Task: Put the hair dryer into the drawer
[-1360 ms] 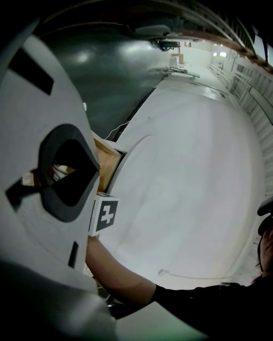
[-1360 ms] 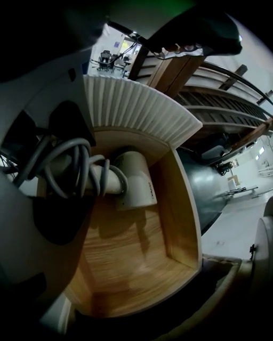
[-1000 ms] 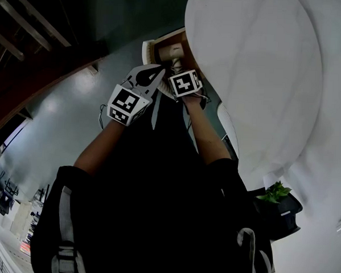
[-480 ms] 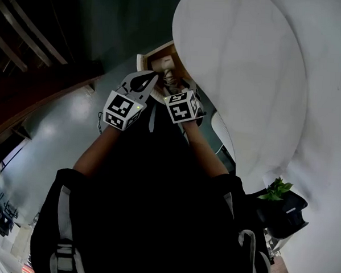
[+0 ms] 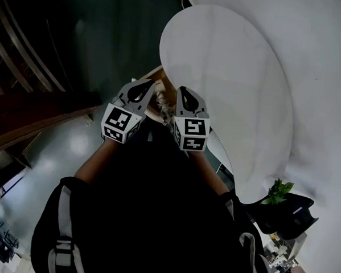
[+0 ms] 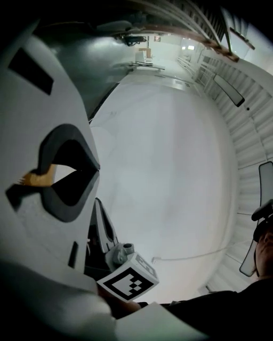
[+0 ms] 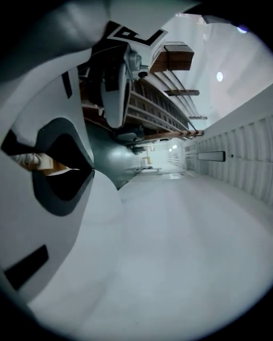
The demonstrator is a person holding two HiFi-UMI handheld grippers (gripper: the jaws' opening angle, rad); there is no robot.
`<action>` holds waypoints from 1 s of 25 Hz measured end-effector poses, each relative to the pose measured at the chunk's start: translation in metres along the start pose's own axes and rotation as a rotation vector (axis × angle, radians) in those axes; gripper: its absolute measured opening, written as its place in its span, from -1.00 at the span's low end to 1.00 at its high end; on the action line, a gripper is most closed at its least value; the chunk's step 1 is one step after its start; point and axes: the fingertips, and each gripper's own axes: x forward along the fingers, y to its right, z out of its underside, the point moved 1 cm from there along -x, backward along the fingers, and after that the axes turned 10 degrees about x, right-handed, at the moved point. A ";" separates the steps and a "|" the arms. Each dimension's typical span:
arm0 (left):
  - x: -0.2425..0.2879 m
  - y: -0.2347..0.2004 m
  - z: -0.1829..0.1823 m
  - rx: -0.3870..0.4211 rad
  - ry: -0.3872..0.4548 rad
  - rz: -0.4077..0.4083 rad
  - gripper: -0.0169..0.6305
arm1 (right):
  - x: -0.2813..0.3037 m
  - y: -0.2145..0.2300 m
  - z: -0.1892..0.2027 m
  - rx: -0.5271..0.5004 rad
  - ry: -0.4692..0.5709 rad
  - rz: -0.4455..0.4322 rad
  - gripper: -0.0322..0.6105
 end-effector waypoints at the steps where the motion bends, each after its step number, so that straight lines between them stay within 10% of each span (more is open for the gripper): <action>1: -0.002 0.000 -0.011 0.010 0.019 -0.008 -0.92 | -0.009 0.001 -0.015 0.000 0.052 0.014 -0.82; 12: -0.027 0.014 -0.111 0.065 0.188 -0.066 -0.92 | -0.110 0.021 -0.111 0.025 0.489 0.187 -0.83; 25: -0.038 0.032 -0.141 0.131 0.276 -0.084 -0.92 | -0.162 0.016 -0.126 -0.071 0.597 0.260 -0.83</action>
